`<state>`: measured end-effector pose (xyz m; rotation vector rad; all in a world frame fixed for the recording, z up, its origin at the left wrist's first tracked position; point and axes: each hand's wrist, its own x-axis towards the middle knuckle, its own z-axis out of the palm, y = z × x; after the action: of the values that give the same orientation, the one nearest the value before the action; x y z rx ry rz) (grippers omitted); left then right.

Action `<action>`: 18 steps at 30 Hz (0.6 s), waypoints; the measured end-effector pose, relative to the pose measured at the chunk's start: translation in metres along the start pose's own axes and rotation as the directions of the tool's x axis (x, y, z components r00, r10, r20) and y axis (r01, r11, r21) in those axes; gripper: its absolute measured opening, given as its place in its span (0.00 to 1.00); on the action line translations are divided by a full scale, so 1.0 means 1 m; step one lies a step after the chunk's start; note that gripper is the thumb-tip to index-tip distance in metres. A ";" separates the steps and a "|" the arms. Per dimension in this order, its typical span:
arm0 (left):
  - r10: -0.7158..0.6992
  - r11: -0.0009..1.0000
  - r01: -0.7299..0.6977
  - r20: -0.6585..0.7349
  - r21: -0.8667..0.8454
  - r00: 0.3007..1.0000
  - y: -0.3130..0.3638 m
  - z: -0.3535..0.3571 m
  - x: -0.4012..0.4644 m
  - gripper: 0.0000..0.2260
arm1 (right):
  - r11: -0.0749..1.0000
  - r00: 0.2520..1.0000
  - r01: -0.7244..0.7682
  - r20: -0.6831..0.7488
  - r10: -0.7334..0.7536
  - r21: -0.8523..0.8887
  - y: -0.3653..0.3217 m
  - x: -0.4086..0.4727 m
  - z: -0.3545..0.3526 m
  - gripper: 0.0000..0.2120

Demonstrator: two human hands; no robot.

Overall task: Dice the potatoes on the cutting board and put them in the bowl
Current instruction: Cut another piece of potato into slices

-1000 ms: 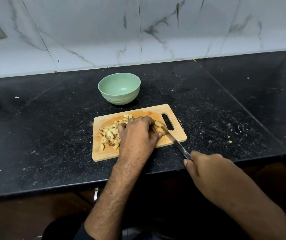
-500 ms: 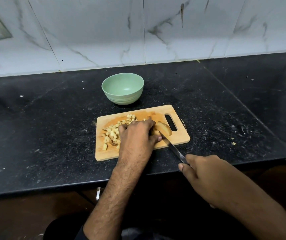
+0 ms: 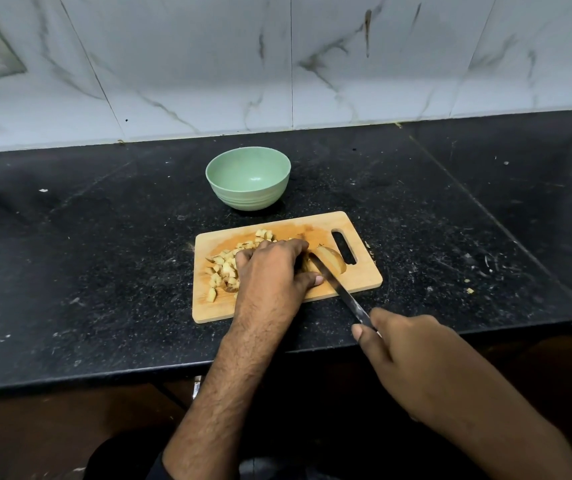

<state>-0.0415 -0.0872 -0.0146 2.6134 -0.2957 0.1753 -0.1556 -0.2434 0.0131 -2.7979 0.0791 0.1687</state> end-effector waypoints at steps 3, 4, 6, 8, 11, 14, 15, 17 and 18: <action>0.006 1.000 -0.006 0.002 0.009 1.000 0.000 -0.001 0.000 0.23 | 1.000 1.000 -0.004 -0.013 0.004 -0.021 0.000 0.000 0.001 0.18; 0.008 1.000 -0.008 0.003 0.015 1.000 0.000 -0.001 0.000 0.22 | 1.000 1.000 -0.006 -0.020 0.005 -0.024 0.001 0.001 0.001 0.18; 0.007 1.000 -0.007 0.001 0.024 1.000 0.000 -0.001 0.000 0.21 | 1.000 1.000 -0.009 -0.028 0.008 -0.020 0.003 0.001 0.002 0.17; 0.005 1.000 -0.004 -0.006 0.027 1.000 0.000 -0.002 0.000 0.20 | 1.000 0.999 -0.007 -0.031 0.007 -0.008 0.006 0.002 0.003 0.17; 0.008 1.000 -0.007 -0.027 0.021 1.000 0.000 -0.001 -0.001 0.18 | 1.000 0.999 -0.008 -0.043 0.008 0.006 0.007 0.002 0.004 0.17; -0.007 1.000 0.007 -0.027 0.012 1.000 0.000 -0.001 -0.002 0.18 | 1.000 0.999 -0.003 -0.051 0.004 0.007 0.008 0.002 0.005 0.17; -0.013 1.000 0.013 -0.025 0.011 1.000 0.000 -0.001 -0.002 0.18 | 1.000 0.999 -0.004 -0.052 0.005 0.006 0.008 0.001 0.004 0.17; -0.017 1.000 0.018 -0.025 0.015 1.000 0.000 -0.001 -0.002 0.18 | 1.000 0.998 -0.014 -0.054 0.014 0.002 0.008 0.001 0.004 0.17; -0.017 1.000 0.017 -0.027 0.016 0.999 0.001 -0.001 -0.002 0.18 | 1.000 0.998 -0.019 -0.056 0.019 -0.002 0.008 0.001 0.004 0.17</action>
<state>-0.0439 -0.0867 -0.0136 2.6266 -0.2637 0.2078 -0.1558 -0.2498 0.0068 -2.8049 0.1191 0.0956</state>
